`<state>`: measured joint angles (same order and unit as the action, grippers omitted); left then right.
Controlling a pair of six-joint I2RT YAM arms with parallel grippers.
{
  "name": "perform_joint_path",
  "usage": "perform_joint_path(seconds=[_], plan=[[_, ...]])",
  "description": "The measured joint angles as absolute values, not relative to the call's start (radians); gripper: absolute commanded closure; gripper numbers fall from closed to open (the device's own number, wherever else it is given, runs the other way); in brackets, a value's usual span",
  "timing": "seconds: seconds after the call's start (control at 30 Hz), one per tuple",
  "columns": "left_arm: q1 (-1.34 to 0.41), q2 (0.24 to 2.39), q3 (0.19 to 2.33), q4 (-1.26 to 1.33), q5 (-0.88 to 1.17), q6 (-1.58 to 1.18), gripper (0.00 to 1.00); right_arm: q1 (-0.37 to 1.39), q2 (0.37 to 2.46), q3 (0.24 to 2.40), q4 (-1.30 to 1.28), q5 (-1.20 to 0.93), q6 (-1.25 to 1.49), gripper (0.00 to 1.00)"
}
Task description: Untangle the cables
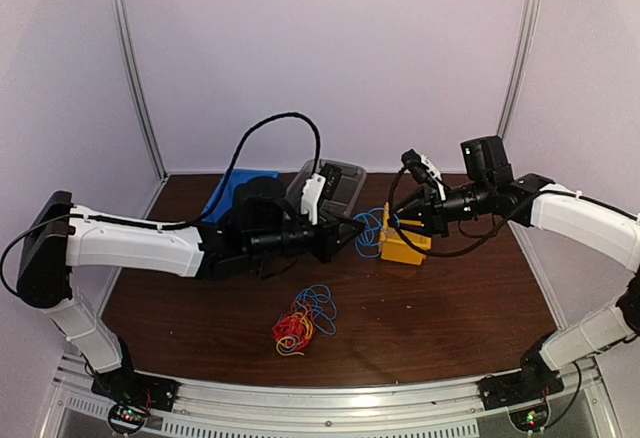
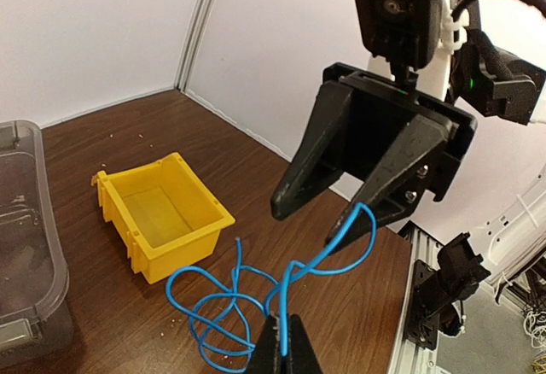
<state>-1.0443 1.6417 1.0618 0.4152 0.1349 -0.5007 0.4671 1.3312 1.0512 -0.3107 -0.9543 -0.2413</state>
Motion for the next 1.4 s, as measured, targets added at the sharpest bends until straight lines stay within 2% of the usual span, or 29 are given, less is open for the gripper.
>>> perform_joint_path(seconds=[0.07, 0.17, 0.5, 0.8, 0.97, 1.13, 1.23, 1.4], plan=[[-1.044, 1.635, 1.062, 0.413, 0.133, -0.519, 1.00, 0.475, 1.329, 1.048, -0.309, -0.958, -0.241, 0.51], [-1.044, 1.613, 1.058, 0.416, 0.129, -0.539, 1.00, 0.473, 1.334, 1.030, -0.300, -0.953, -0.235, 0.40], [-1.042, 1.494, 1.028, 0.485, 0.115, -0.603, 1.00, 0.522, 1.367, 0.956, -0.310, -0.989, -0.361, 0.32], [-1.036, 1.486, 1.003, 0.530, 0.117, -0.633, 1.00, 0.516, 1.460, 0.966, -0.133, -1.158, -0.171, 0.30], [-1.035, 1.483, 0.988, 0.533, 0.118, -0.642, 1.00, 0.504, 1.485, 0.966, -0.002, -1.267, -0.015, 0.33], [-1.035, 1.483, 0.978, 0.559, 0.131, -0.652, 1.00, 0.498, 1.485, 0.966, 0.122, -1.316, 0.115, 0.41], [-1.035, 1.483, 0.974, 0.574, 0.138, -0.657, 1.00, 0.497, 1.486, 0.966, 0.150, -1.320, 0.160, 0.53], [-1.035, 1.483, 0.974, 0.582, 0.140, -0.657, 1.00, 0.497, 1.512, 0.966, 0.174, -1.331, 0.196, 0.66]])
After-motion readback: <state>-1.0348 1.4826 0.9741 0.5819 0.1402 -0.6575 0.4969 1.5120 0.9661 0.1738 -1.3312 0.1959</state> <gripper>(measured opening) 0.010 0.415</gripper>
